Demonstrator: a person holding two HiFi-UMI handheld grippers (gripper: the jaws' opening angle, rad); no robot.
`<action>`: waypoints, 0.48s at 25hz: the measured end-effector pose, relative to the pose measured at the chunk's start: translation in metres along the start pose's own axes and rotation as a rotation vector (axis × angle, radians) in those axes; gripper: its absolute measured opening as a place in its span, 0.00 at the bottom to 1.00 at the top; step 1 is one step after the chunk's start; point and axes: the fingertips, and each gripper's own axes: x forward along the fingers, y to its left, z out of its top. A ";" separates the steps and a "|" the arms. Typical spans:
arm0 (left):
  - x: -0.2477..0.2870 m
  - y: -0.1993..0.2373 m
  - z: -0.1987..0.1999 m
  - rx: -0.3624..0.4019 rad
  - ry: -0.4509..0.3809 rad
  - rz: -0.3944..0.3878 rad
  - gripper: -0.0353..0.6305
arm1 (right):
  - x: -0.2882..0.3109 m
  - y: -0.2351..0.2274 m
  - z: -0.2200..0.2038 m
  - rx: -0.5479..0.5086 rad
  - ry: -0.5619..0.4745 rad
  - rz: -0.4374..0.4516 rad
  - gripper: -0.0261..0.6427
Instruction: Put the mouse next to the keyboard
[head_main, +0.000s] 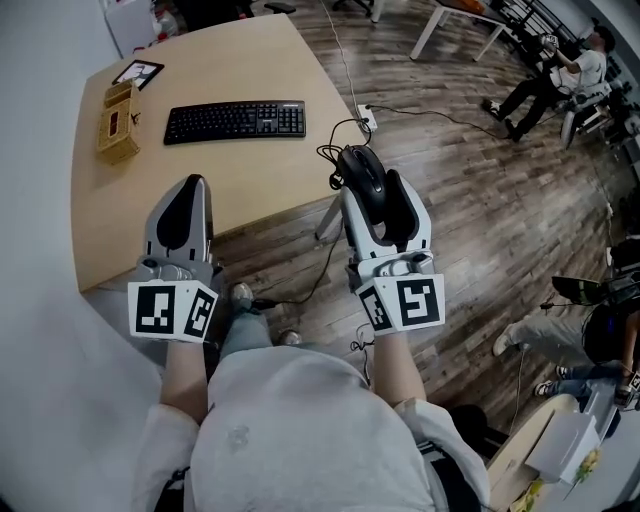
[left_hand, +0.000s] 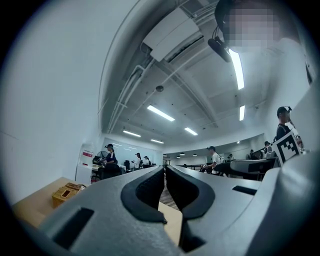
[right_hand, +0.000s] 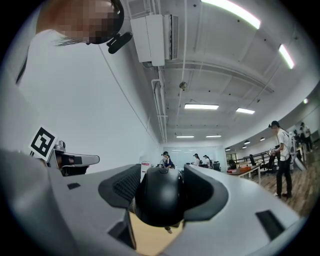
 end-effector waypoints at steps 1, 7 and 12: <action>0.006 0.004 -0.001 0.000 0.000 -0.006 0.08 | 0.007 -0.001 -0.002 -0.001 0.000 -0.006 0.42; 0.044 0.037 -0.007 -0.009 -0.001 -0.041 0.08 | 0.049 -0.005 -0.009 -0.013 0.001 -0.050 0.42; 0.083 0.074 -0.010 -0.013 0.000 -0.086 0.08 | 0.095 -0.001 -0.017 -0.022 0.001 -0.093 0.42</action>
